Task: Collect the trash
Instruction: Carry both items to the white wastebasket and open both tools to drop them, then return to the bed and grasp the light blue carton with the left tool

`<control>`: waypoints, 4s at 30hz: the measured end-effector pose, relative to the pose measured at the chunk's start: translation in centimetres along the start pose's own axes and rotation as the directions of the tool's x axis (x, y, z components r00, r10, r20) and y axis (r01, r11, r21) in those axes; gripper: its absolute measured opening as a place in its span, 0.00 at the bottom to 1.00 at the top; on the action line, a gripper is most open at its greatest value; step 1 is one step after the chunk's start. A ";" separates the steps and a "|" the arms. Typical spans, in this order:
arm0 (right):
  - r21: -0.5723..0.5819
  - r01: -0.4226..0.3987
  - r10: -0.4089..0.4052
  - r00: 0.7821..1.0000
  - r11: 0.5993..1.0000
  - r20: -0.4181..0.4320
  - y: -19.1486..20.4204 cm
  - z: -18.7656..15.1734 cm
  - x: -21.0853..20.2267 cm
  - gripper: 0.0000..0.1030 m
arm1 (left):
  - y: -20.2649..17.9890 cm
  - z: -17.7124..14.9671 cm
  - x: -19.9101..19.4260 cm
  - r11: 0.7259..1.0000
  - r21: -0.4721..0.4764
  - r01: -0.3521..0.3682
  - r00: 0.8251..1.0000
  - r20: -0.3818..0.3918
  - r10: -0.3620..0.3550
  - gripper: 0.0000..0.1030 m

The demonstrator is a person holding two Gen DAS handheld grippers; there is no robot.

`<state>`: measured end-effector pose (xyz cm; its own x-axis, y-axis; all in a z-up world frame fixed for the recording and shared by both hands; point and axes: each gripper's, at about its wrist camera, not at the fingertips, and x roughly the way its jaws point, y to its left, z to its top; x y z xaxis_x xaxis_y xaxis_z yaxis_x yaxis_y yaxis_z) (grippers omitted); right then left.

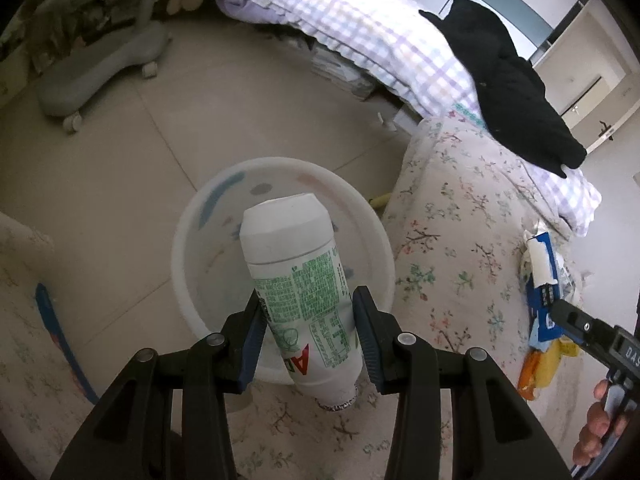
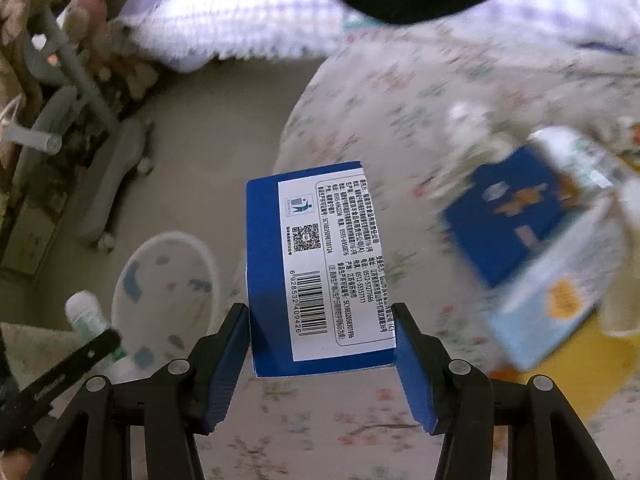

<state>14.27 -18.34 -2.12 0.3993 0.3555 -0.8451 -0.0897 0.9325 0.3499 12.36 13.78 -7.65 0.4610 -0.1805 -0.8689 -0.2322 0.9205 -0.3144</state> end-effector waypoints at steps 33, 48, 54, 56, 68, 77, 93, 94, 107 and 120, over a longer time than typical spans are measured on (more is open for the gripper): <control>-0.168 -0.021 0.004 0.994 0.986 -0.106 11.2 -1.2 9.2 0.59 | 8.6 -1.3 -4.6 0.953 0.006 -0.301 0.953 0.013 0.301 0.87; -0.146 -0.029 0.015 0.995 0.989 -0.099 11.9 -1.2 9.3 0.74 | 7.0 -1.6 -5.1 0.963 0.031 -0.268 0.963 0.014 0.267 0.87; -0.163 0.010 -0.017 0.999 0.987 -0.041 10.8 -1.2 6.1 0.74 | 5.2 -1.7 -5.8 0.969 0.051 -0.243 0.970 0.031 0.241 0.87; -0.167 0.040 -0.041 0.999 0.985 -0.007 10.2 -1.2 4.9 0.74 | 4.4 -1.8 -6.1 0.973 0.059 -0.221 0.975 0.037 0.220 0.93; -0.112 0.154 -0.145 0.986 0.982 0.084 2.9 -1.2 -2.3 0.80 | -1.4 -2.9 -6.2 0.976 0.157 -0.152 0.988 0.037 0.148 0.99; -0.013 0.221 -0.219 0.969 0.975 0.115 -4.8 -2.3 -7.2 0.80 | -6.8 -4.0 -6.3 0.973 0.223 -0.066 0.998 0.027 0.062 0.99; 0.160 0.272 -0.293 0.949 0.949 0.120 -15.8 -5.6 -12.6 0.80 | -16.7 -6.8 -3.4 0.922 0.385 0.044 0.998 -0.049 -0.028 0.99; 0.168 0.271 -0.293 0.948 0.948 0.122 -16.1 -5.8 -12.8 0.80 | -17.2 -6.9 -3.1 0.919 0.391 0.057 0.998 -0.057 -0.037 0.99; 0.252 0.284 -0.316 0.944 0.925 0.096 -20.9 -7.5 -14.2 0.80 | -26.6 -8.8 2.5 0.861 0.446 0.246 0.968 -0.159 -0.194 0.91; 0.368 0.275 -0.324 0.943 0.888 0.077 -26.1 -7.8 -13.8 0.80 | -33.2 -8.4 6.3 0.769 0.607 0.199 0.977 -0.064 -0.202 0.82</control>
<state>4.00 -47.07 -2.72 0.4754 0.0280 -0.8793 0.3661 0.9025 0.2267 15.82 -20.81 -5.90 0.4429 -0.3844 -0.8100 0.4332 0.8827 -0.1821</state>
